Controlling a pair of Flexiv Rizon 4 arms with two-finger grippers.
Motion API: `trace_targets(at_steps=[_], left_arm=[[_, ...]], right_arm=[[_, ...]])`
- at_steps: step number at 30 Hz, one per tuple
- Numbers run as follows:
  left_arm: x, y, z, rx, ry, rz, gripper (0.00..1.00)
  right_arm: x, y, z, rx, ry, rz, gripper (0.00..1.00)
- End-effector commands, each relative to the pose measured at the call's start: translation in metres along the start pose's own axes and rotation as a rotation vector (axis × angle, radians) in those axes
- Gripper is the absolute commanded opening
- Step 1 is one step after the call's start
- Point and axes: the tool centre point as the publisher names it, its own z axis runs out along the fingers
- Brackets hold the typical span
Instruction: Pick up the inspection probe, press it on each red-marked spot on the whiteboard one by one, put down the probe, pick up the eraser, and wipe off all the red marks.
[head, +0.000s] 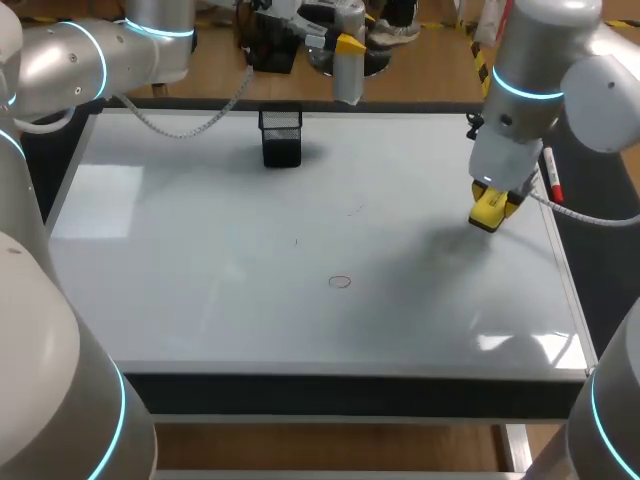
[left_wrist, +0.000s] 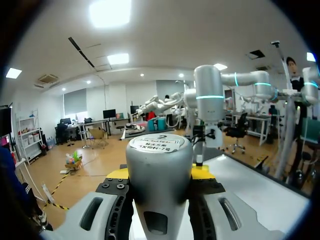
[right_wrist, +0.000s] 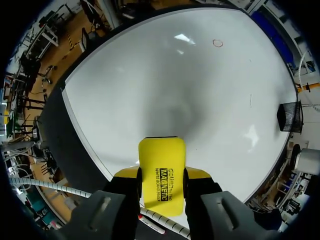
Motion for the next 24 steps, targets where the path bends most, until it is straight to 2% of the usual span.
trace_targets(at_steps=[1,11,17,24], left_arm=[[-0.001,-0.001,0.000,0.000,0.003,-0.001,0.00],[-0.001,-0.001,0.000,0.000,0.003,-0.001,0.00],[0.022,-0.011,0.000,-0.023,0.034,0.036,0.00],[0.060,-0.022,-0.001,-0.027,0.065,0.071,0.00]], right_arm=[[0.000,-0.001,0.000,0.001,0.003,-0.001,0.00],[0.000,-0.001,0.000,0.001,0.003,-0.001,0.00],[0.000,-0.001,0.000,0.001,0.003,-0.001,0.00],[0.000,-0.001,0.000,0.001,0.003,-0.001,0.00]])
